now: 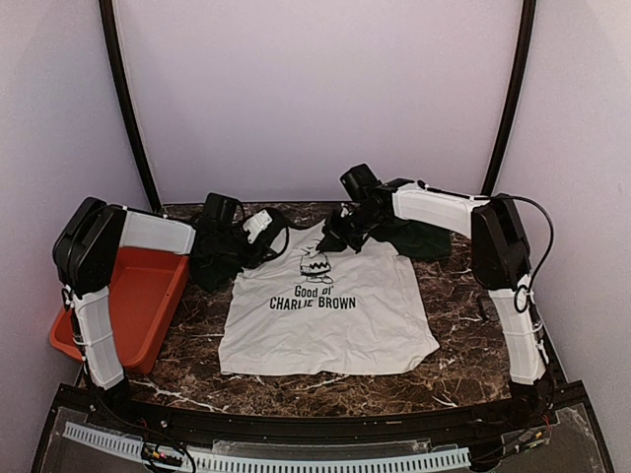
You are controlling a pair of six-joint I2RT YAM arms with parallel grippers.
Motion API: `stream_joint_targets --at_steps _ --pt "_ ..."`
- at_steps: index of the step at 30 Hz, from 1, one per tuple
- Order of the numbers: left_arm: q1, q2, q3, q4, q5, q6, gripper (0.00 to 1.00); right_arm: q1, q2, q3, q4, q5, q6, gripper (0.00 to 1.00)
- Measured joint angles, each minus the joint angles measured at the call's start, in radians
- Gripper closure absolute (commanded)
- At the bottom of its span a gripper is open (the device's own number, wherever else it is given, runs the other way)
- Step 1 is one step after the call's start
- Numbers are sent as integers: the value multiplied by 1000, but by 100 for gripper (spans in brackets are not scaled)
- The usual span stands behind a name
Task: Pin the brooch onto the clothing
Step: Pick up the flattened clothing from the center of the board.
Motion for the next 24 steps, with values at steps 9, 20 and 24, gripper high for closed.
stream_joint_targets --at_steps 9,20,24 --pt "0 15 23 -53 112 4 40 0 83 172 -82 -27 -3 100" --pt "0 108 140 -147 88 4 54 0 101 217 -106 -34 -15 100" --pt "0 129 182 -185 86 -1 67 0 101 217 -106 -35 -17 100"
